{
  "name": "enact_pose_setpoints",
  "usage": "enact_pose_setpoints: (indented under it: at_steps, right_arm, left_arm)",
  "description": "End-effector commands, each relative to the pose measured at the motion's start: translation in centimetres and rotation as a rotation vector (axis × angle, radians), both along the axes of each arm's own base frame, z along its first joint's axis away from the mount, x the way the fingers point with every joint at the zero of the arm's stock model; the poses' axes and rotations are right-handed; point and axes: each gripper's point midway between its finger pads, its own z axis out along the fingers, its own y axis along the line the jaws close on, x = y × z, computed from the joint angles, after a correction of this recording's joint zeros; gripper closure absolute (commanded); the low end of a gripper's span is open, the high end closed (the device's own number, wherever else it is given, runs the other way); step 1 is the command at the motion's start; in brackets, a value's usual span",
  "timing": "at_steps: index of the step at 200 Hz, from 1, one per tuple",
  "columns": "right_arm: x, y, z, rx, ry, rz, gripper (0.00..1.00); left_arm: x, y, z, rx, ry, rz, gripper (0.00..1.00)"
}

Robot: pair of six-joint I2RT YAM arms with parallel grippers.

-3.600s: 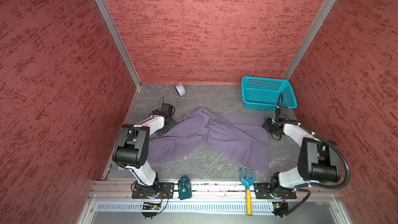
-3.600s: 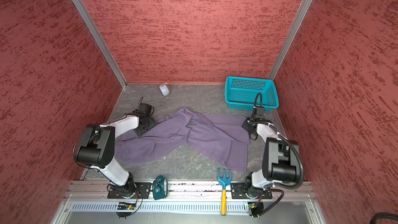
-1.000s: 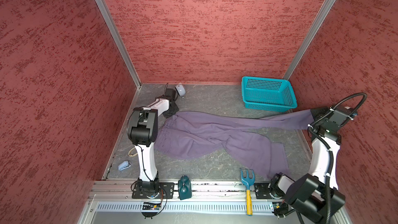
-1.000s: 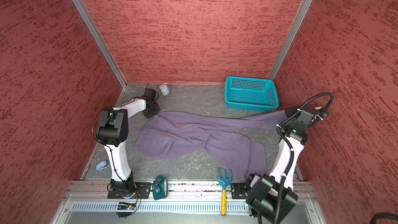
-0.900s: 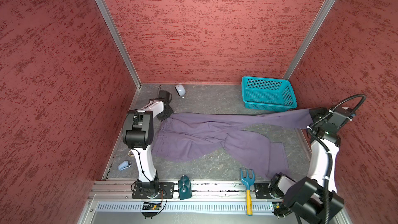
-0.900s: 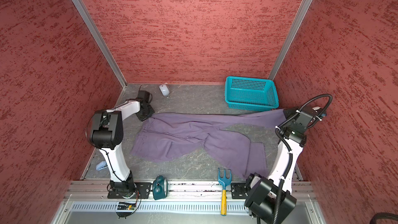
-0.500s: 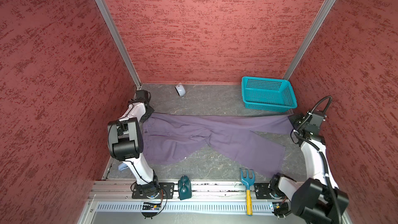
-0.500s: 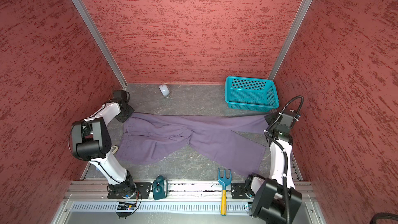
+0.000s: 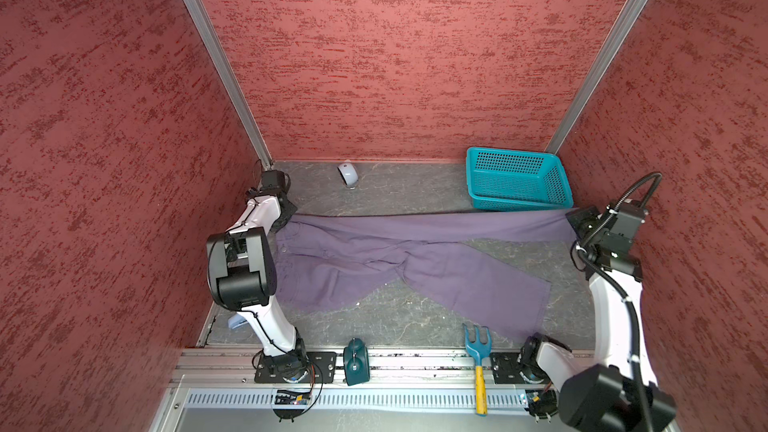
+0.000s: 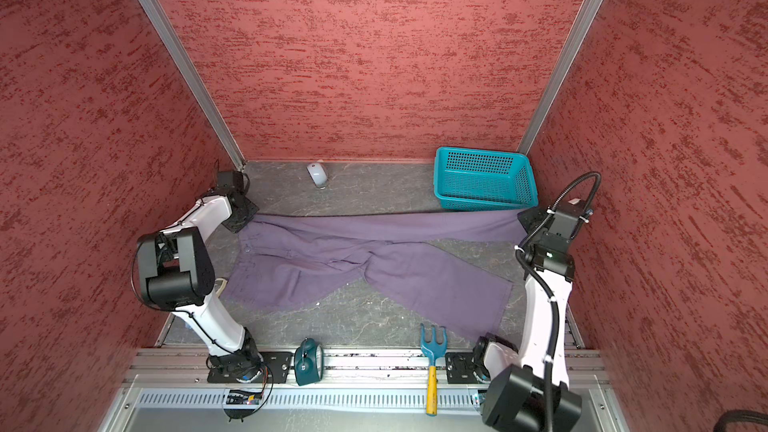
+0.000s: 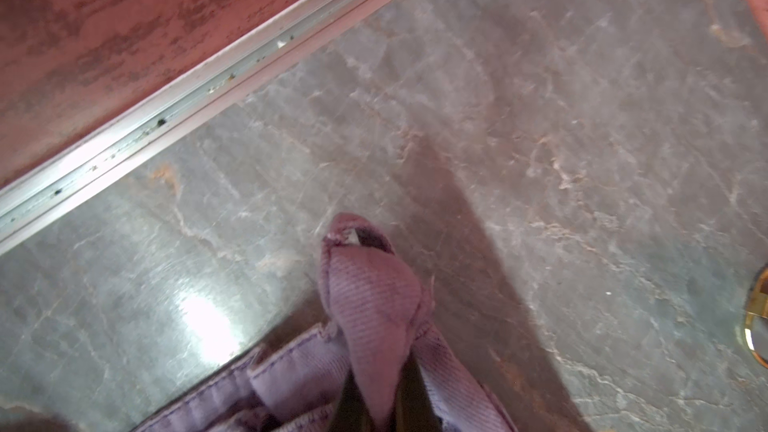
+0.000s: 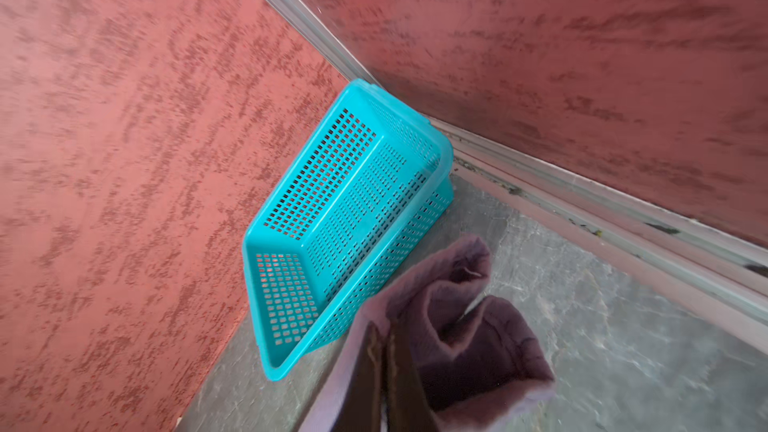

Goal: Fold and stack the trousers

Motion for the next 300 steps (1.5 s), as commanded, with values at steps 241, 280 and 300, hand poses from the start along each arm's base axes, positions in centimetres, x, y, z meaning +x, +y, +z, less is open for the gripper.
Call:
enact_pose_setpoints:
  at_steps: [241,280,300]
  right_arm:
    - [0.5,-1.0,-12.3,0.001,0.404,0.050,0.64]
    - [-3.5,1.9,-17.5,0.051,0.557,0.111,0.77]
    - [-3.9,2.5,-19.8,0.085,0.607,0.141,0.59]
  left_arm:
    - [1.5,1.1,1.7,-0.013,-0.120,0.023,1.00]
    - [1.6,0.1,1.8,0.002,-0.110,-0.006,1.00]
    - [1.7,-0.4,2.0,0.004,-0.114,-0.015,1.00]
